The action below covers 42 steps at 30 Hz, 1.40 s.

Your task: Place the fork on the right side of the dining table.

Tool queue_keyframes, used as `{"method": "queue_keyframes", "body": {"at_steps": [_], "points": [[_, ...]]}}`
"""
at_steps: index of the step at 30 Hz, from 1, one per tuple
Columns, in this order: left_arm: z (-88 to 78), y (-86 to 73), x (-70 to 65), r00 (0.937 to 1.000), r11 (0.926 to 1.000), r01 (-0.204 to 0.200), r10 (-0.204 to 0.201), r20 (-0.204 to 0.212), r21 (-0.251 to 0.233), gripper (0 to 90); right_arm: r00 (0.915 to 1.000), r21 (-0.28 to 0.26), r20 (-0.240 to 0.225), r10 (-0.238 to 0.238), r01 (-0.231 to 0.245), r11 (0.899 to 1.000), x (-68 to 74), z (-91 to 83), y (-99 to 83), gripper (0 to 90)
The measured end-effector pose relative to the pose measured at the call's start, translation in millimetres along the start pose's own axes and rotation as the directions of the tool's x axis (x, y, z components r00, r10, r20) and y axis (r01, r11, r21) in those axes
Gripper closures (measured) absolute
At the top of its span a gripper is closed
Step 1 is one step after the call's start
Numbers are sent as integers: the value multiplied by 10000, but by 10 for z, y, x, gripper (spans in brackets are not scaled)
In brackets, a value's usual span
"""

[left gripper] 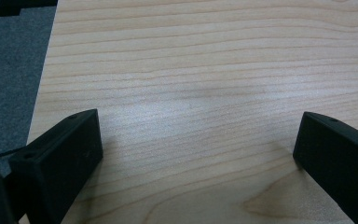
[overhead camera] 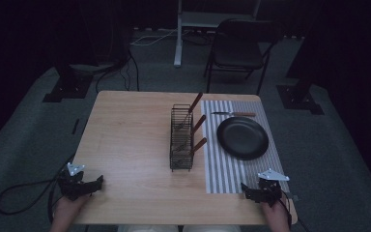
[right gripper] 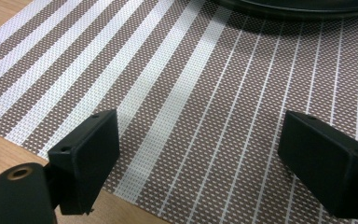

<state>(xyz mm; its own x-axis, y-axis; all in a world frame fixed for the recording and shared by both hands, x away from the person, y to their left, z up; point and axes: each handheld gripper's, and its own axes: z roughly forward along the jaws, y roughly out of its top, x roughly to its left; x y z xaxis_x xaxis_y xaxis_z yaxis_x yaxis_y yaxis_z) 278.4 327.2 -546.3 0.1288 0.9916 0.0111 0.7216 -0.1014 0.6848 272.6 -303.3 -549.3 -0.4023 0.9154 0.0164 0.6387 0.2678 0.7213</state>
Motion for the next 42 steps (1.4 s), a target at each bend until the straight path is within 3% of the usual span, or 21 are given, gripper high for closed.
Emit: {"method": "queue_keyframes", "body": {"at_steps": [8,22,27,29,34,42], "points": [[1,0,5,10000,10000,-17,17,26,-14,16,10000,139,74,-60,59,9999,12,11,17,120],[2,-3,5,10000,10000,-27,27,18,-33,16,10000,1210,4,-100,98,9926,19,27,152,117],[2,-3,5,10000,10000,-25,25,19,-33,16,9999,1320,-81,-93,103,9912,25,16,170,136],[0,-2,6,10000,10000,-32,32,17,0,16,9993,1306,-376,38,11,9914,36,9,177,138],[2,-3,5,10000,10000,-26,26,20,-32,16,9986,1203,-495,-198,257,9924,90,-5,215,144],[2,-3,5,10000,10000,-24,24,19,-32,15,9942,578,-1065,-174,236,9981,203,-64,428,167]]}}
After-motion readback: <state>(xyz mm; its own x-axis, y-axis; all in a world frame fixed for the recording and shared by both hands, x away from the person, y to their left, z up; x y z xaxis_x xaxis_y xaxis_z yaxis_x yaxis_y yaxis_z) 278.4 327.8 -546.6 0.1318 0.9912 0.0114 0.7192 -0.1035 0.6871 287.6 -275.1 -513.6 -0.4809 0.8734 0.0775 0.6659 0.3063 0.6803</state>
